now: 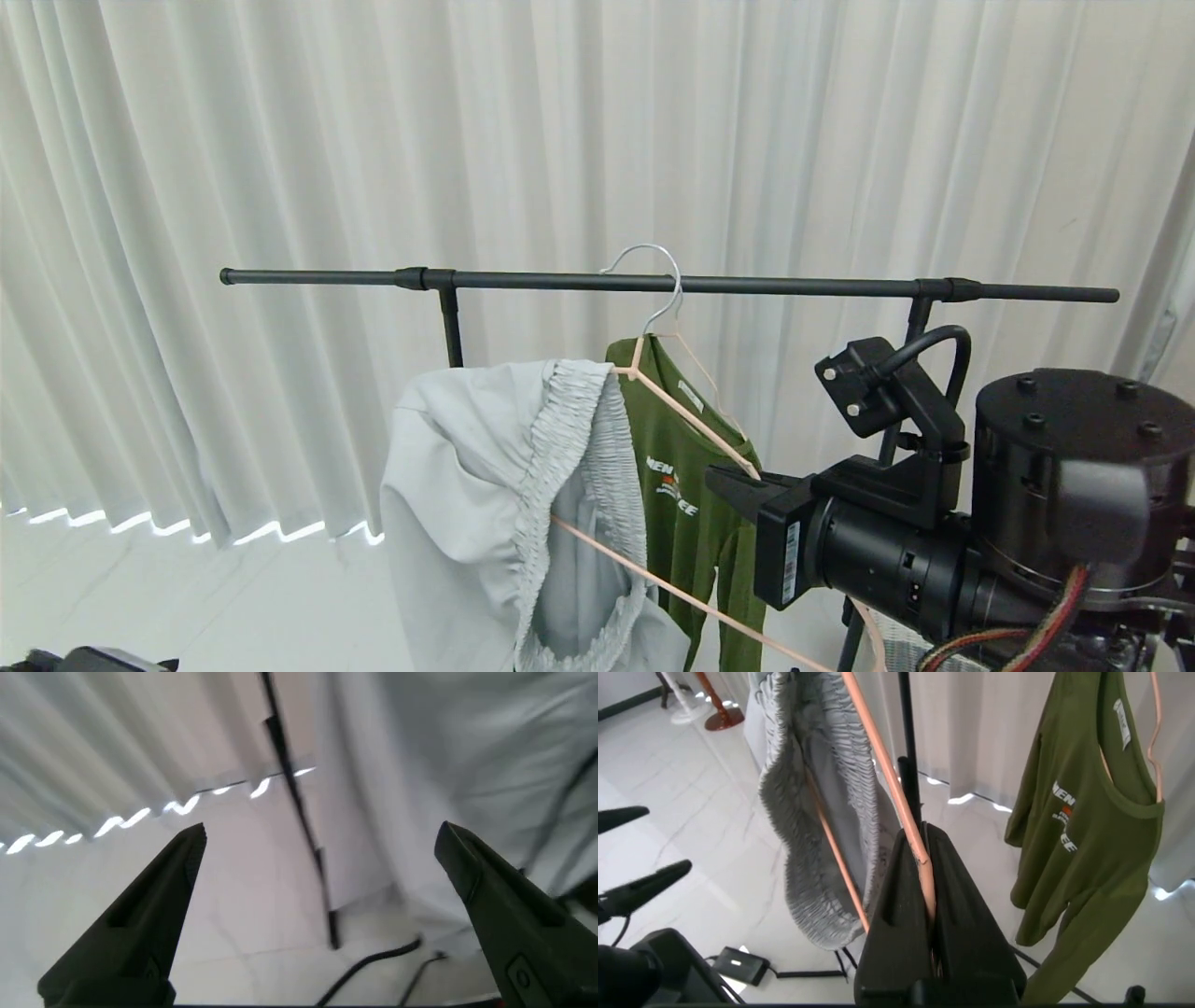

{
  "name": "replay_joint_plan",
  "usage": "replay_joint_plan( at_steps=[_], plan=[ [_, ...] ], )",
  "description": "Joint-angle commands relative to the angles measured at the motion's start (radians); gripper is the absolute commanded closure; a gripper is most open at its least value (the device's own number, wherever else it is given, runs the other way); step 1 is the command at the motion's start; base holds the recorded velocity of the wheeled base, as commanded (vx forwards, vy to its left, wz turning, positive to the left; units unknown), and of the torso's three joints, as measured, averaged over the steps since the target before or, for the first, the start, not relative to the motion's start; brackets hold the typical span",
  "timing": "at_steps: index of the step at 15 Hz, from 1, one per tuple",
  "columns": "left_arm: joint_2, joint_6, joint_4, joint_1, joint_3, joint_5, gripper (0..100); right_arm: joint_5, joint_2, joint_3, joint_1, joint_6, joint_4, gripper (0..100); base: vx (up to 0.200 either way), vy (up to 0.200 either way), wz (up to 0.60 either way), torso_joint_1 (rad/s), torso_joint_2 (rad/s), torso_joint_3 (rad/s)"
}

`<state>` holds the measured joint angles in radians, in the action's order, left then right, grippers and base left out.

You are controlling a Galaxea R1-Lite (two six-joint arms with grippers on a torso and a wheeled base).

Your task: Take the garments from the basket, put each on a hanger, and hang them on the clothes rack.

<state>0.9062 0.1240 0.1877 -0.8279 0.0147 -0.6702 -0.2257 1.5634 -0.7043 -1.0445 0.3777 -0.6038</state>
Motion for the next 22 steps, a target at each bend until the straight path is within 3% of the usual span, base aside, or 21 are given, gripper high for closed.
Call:
replay_joint_plan(
  at_steps=[1,4,7,10,12,15,18,22],
  plan=[
    [0.008,-0.004,-0.068,0.001,-0.007,-0.002,0,0.0,0.006,0.0,-0.005,0.0,-0.001,100,0.0,0.0,0.0,0.0,0.0,0.0],
    [-0.006,0.003,-0.097,0.041,0.025,0.034,0,-0.001,-0.002,0.003,-0.009,0.001,-0.001,100,0.0,0.0,0.0,0.0,0.0,0.0],
    [-0.004,0.103,-0.094,0.033,0.044,0.121,0,-0.001,-0.002,0.003,-0.011,0.003,-0.001,100,0.0,0.0,0.0,0.0,0.0,0.0],
    [0.003,0.085,-0.096,0.033,0.076,0.153,0,-0.001,-0.002,0.003,-0.011,0.001,-0.001,100,0.0,0.0,0.0,0.0,0.0,0.0],
    [0.01,0.085,-0.096,0.05,0.183,0.264,0,-0.001,0.001,0.002,-0.022,0.001,-0.001,100,0.0,0.0,0.0,0.0,0.0,0.0],
    [-0.082,0.08,-0.086,0.013,0.235,0.376,0,0.0,-0.002,0.005,-0.048,-0.002,-0.001,100,0.0,0.0,0.0,0.0,0.0,0.0],
    [-0.125,-0.061,-0.065,-0.008,0.291,0.386,0,0.002,-0.003,0.055,-0.051,-0.017,-0.001,100,0.0,0.0,0.0,0.0,0.0,0.0],
    [-0.07,-0.244,-0.065,-0.004,0.376,0.351,0,0.005,-0.02,0.078,-0.058,-0.043,-0.001,100,0.0,0.0,0.0,0.0,0.0,0.0]
  ],
)
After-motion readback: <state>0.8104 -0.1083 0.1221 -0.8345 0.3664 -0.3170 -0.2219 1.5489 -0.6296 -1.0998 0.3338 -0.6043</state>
